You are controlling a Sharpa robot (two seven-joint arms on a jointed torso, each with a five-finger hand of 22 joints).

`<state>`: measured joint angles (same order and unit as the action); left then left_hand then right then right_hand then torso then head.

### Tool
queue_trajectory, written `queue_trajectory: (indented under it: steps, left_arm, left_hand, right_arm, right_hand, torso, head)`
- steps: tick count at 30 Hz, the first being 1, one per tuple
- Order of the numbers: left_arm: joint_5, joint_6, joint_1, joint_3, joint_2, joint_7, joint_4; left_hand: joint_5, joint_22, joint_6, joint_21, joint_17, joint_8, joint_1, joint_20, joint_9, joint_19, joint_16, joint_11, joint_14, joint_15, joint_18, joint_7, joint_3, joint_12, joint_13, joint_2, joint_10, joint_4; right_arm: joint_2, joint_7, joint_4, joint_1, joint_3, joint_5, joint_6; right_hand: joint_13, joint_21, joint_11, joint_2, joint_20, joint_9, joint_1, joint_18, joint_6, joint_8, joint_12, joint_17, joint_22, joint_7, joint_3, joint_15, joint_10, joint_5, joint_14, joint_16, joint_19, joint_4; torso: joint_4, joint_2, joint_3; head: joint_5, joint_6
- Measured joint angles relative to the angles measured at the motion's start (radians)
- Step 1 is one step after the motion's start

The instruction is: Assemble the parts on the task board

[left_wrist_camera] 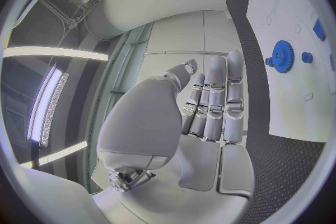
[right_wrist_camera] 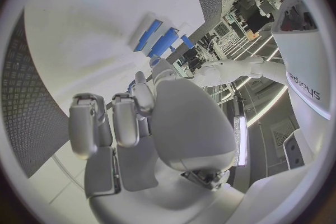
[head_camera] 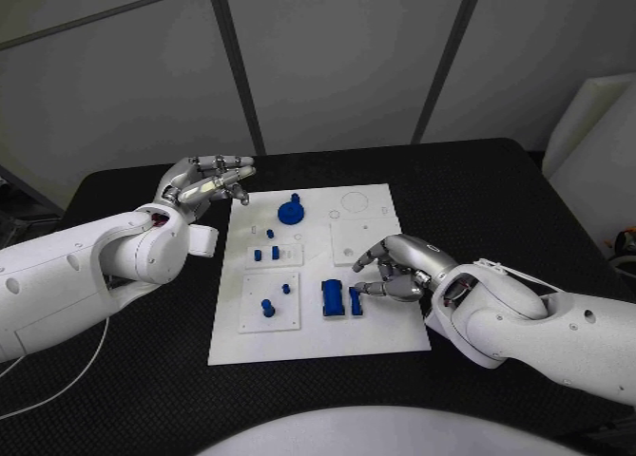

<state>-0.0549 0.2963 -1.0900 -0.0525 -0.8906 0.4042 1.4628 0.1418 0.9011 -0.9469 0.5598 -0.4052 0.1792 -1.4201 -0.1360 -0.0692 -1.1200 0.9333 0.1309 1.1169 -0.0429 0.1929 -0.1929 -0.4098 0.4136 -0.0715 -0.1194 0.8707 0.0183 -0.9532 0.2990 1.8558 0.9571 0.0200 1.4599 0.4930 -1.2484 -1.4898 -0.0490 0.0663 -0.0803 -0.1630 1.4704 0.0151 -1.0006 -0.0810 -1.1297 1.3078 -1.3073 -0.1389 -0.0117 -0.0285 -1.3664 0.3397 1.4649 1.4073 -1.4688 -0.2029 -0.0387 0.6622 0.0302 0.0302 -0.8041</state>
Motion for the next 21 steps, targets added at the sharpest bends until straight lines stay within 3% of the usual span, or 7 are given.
queue_trajectory:
  steps: [2,6,8,11,14,20,21]
  left_arm:
    - [0.000,0.000,0.001,0.000,0.000,0.000,-0.001]
    - [0.002,0.000,0.002,0.000,0.003,0.001,-0.010]
    - [0.006,0.000,0.003,0.000,0.004,0.002,-0.014]
    - [0.013,0.000,0.007,0.000,0.004,0.005,-0.017]
    - [0.022,0.000,0.011,0.000,0.003,0.010,-0.020]
    - [0.040,0.004,0.016,0.000,0.007,0.031,-0.042]
    - [0.044,0.005,0.017,0.000,0.009,0.035,-0.048]
  left_hand:
    - [0.000,0.000,0.000,0.000,0.002,0.000,0.000,0.000,0.000,0.000,0.000,0.000,0.000,0.000,0.000,0.000,0.000,0.004,0.000,0.000,0.000,0.000]
    - [0.000,0.000,0.000,0.000,0.003,0.004,0.000,0.000,0.001,0.000,0.000,0.000,0.000,0.000,0.000,0.000,0.000,0.004,0.000,0.000,0.000,0.000]
    - [0.000,0.000,0.000,0.000,0.004,0.004,0.000,-0.002,0.001,0.002,0.000,0.000,-0.004,-0.004,0.000,0.000,0.002,0.005,0.000,0.000,0.000,-0.002]
    - [0.000,-0.001,0.000,-0.005,0.008,0.011,0.007,-0.004,0.001,0.015,0.004,0.000,-0.018,-0.003,0.000,0.000,0.014,0.016,0.000,0.006,0.000,-0.010]
    - [0.000,-0.013,-0.004,-0.032,0.025,0.016,0.031,-0.008,0.001,0.055,-0.010,-0.002,-0.061,-0.006,0.000,0.004,0.034,0.025,0.000,-0.002,0.002,-0.020]
    - [0.000,-0.109,-0.008,-0.198,0.158,0.019,0.046,-0.046,0.002,0.272,-0.247,0.015,-0.218,-0.050,-0.002,0.006,0.064,0.002,0.009,0.001,0.038,-0.044]
    - [0.000,-0.134,-0.012,-0.232,0.182,0.018,0.046,-0.056,0.002,0.308,-0.296,0.018,-0.228,-0.060,-0.065,0.003,0.066,-0.012,0.010,0.001,0.047,-0.046]
  right_arm:
    - [-0.009,-0.024,-0.008,0.000,0.000,-0.034,0.004]
    - [-0.023,-0.100,-0.037,0.010,0.000,-0.146,0.005]
    - [-0.024,-0.154,-0.062,0.025,0.000,-0.228,0.005]
    - [-0.022,-0.228,-0.100,0.043,-0.001,-0.347,0.002]
    - [-0.010,-0.308,-0.153,0.064,-0.002,-0.484,-0.005]
    - [0.064,-0.452,-0.308,0.092,-0.005,-0.749,-0.029]
    - [0.078,-0.471,-0.336,0.093,-0.009,-0.784,-0.033]
  right_hand:
    - [0.022,0.021,0.001,0.000,0.000,0.003,0.004,0.000,-0.001,0.000,0.031,0.000,0.000,0.001,-0.004,0.000,0.018,0.000,0.000,-0.016,0.000,0.004]
    - [0.182,0.165,0.001,-0.003,-0.005,0.017,0.032,0.056,-0.005,0.000,0.243,-0.078,0.000,-0.002,-0.019,0.000,0.130,-0.020,0.000,-0.091,0.086,0.007]
    - [0.362,0.351,-0.010,0.006,-0.022,0.030,0.055,0.089,-0.010,0.004,0.456,-0.012,0.096,-0.008,-0.042,0.018,0.196,-0.028,0.000,0.119,0.206,-0.003]
    - [0.490,0.674,-0.017,0.011,-0.024,0.040,0.087,0.156,-0.018,0.004,0.610,0.000,0.339,-0.015,-0.072,0.024,0.272,-0.030,0.001,0.147,0.402,-0.011]
    - [0.640,0.826,-0.018,0.013,-0.031,0.046,0.102,0.157,-0.038,0.004,0.754,0.000,0.447,-0.011,-0.103,0.040,0.276,-0.061,-0.039,-0.025,0.477,-0.028]
    - [0.905,1.066,-0.055,0.019,-0.081,0.067,0.108,0.156,-0.042,0.015,0.961,-0.245,0.615,-0.026,-0.130,0.083,0.257,-0.115,-0.427,-0.616,0.595,-0.050]
    - [0.939,1.096,-0.057,0.019,-0.085,0.070,0.108,0.156,-0.039,0.015,0.981,-0.275,0.640,-0.029,-0.130,0.089,0.255,-0.120,-0.461,-0.689,0.599,-0.050]
  torso:
    - [-0.0001,-0.002,0.0000]
    - [-0.0001,-0.007,-0.0007]
    - [0.0000,-0.010,-0.0013]
    - [0.0008,-0.016,-0.0023]
    - [0.0012,-0.023,-0.0035]
    - [-0.0012,-0.043,-0.0092]
    - [-0.0026,-0.047,-0.0109]
  head:
    - [0.000,0.001]
    - [-0.001,0.006]
    - [0.000,0.009]
    - [0.000,0.012]
    - [0.001,0.016]
    - [0.004,0.026]
    - [0.004,0.029]
